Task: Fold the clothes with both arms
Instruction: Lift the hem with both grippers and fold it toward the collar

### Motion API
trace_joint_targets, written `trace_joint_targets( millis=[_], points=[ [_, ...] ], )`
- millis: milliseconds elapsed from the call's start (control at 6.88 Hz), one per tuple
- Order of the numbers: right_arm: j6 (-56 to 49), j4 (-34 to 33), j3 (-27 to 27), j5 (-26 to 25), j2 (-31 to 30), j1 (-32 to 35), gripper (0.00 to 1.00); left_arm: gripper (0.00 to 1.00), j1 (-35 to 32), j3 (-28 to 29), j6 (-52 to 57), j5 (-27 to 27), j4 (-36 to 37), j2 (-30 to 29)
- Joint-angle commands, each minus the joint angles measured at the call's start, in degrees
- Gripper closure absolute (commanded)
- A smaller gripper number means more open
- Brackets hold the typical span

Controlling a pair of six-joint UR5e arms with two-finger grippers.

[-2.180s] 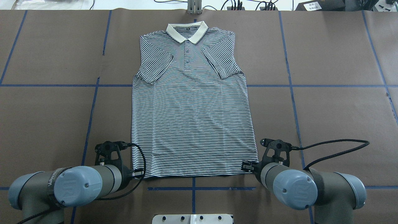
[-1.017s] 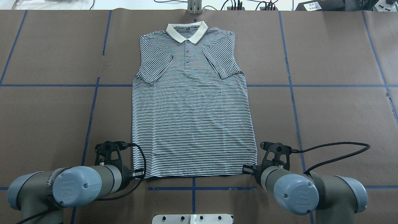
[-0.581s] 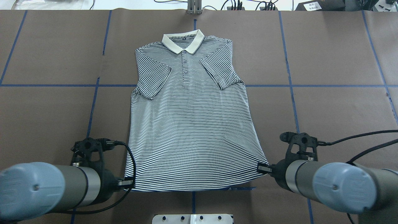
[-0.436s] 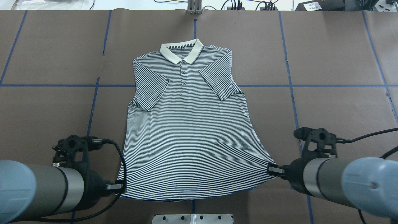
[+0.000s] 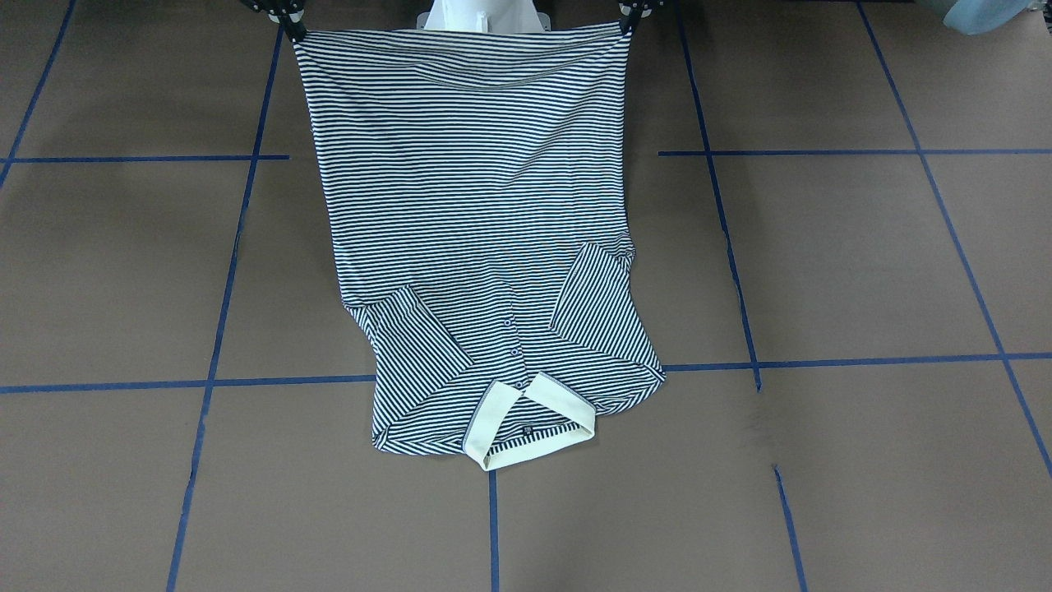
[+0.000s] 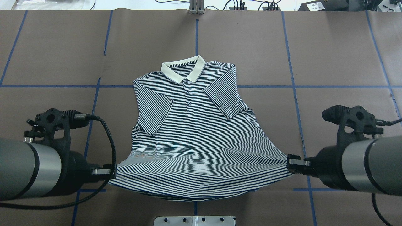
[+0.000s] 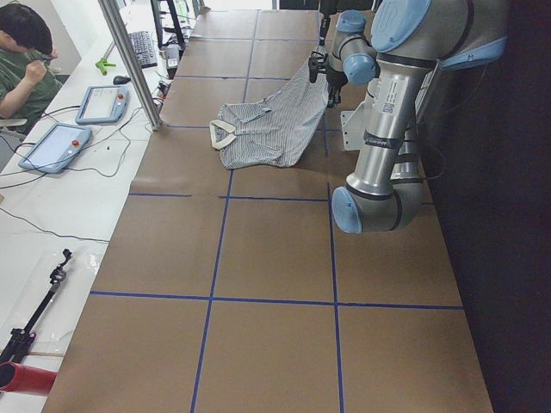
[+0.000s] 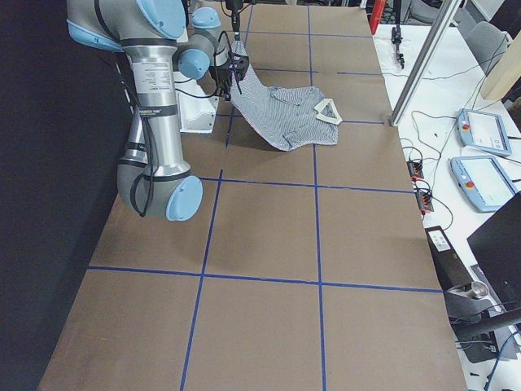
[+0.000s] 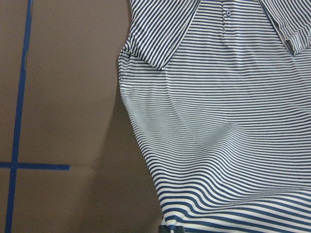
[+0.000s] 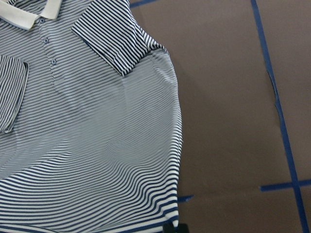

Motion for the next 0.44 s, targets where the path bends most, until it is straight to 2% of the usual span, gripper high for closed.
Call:
trace_joint_targets(
  millis=[0, 145, 291],
  points=[
    [-8.77, -0.76, -13.83, 1.59, 11.62, 10.86, 1.0, 1.0, -12.03, 10.05, 11.68, -2.42, 0.08, -4.98],
    [-13.26, 0.03, -19.9, 7.17, 14.02, 18.23, 1.0, 1.0, -17.22, 15.85, 16.61, -2.96, -0.45, -7.96],
    [-16.44, 0.12, -26.31, 9.48, 18.13, 22.74, 1.0, 1.0, -20.4, 21.22, 19.18, -2.96, -1.93, -9.99]
  ],
)
